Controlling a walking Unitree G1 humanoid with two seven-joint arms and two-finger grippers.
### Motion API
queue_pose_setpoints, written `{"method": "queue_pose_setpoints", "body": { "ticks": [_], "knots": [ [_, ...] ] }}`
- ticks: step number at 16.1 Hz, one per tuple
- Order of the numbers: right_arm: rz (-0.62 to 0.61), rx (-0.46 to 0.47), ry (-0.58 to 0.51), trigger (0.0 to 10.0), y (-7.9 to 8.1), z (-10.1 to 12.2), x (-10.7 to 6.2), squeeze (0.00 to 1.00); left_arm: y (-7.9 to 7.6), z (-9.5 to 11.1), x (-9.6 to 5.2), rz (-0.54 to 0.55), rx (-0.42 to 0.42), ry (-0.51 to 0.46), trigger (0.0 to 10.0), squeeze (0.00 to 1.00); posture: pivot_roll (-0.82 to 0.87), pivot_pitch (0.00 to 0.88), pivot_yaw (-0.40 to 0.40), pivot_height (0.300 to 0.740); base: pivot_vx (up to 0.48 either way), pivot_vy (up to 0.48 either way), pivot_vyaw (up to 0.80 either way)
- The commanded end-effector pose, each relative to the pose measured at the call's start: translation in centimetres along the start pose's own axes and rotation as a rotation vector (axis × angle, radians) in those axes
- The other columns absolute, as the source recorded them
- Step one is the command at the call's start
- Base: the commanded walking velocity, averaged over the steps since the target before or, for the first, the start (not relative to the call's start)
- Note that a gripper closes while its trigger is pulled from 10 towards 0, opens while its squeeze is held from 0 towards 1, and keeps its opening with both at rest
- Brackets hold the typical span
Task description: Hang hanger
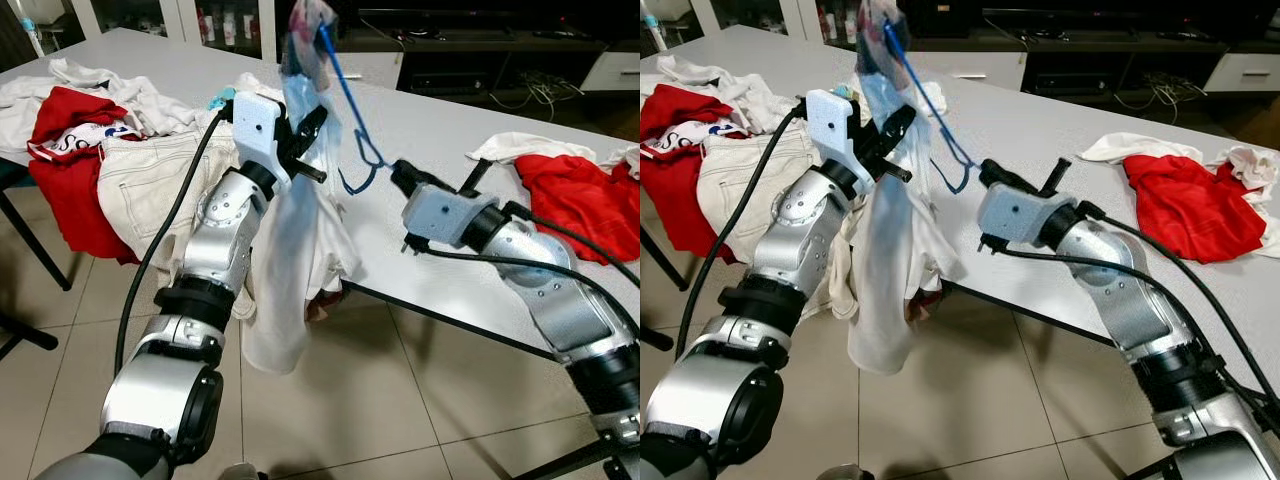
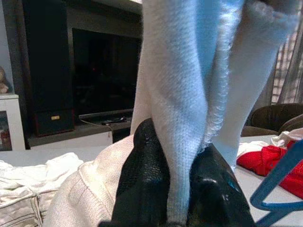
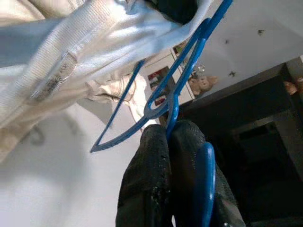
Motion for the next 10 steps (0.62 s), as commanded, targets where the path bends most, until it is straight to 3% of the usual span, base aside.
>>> {"method": "queue_pose_setpoints", "body": {
  "ticks": [1,2,5,9,10],
  "knots": [
    [-0.098,-0.048,-0.061,10.0,-1.8,1.0,-0.4,0.0,-0.4,1.1,0.2,-0.017,0.003,-0.041,10.0,0.0,-0.06,0.0,-0.001,0.74,0.0,0.0,0.0],
    [-0.098,-0.048,-0.061,10.0,-1.8,1.0,-0.4,0.0,-0.4,1.1,0.2,-0.017,0.003,-0.041,10.0,0.0,-0.06,0.0,-0.001,0.74,0.0,0.0,0.0],
    [-0.161,-0.321,0.002,10.0,-2.9,-0.2,-0.7,0.0,-0.8,0.9,0.2,-0.032,-0.006,-0.036,10.0,0.0,-0.06,0.0,-0.002,0.74,0.0,0.0,0.0],
    [-0.161,-0.422,0.021,10.0,-2.8,-0.5,-0.9,0.0,-0.9,0.9,0.1,-0.031,-0.007,-0.034,10.0,0.0,-0.06,0.0,-0.003,0.74,0.0,0.0,0.0],
    [-0.132,-0.505,0.037,10.0,-2.0,-1.1,-1.1,0.0,-0.8,0.7,0.0,-0.028,-0.011,-0.029,10.0,0.0,-0.06,0.0,-0.004,0.74,0.0,0.0,0.0]
  ]
}}
Point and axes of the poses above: a point about 5 cm out from each wrist's last joint towards the gripper, its own x axis pointing out of the wrist towards the gripper, its own z axis along the axis of the wrist's last joint, y = z × x, the point moved 3 cm from there along x, pointing out of the wrist towards the gripper, and after that the axes turned 14 degrees about -x, right-handed, at the moved point
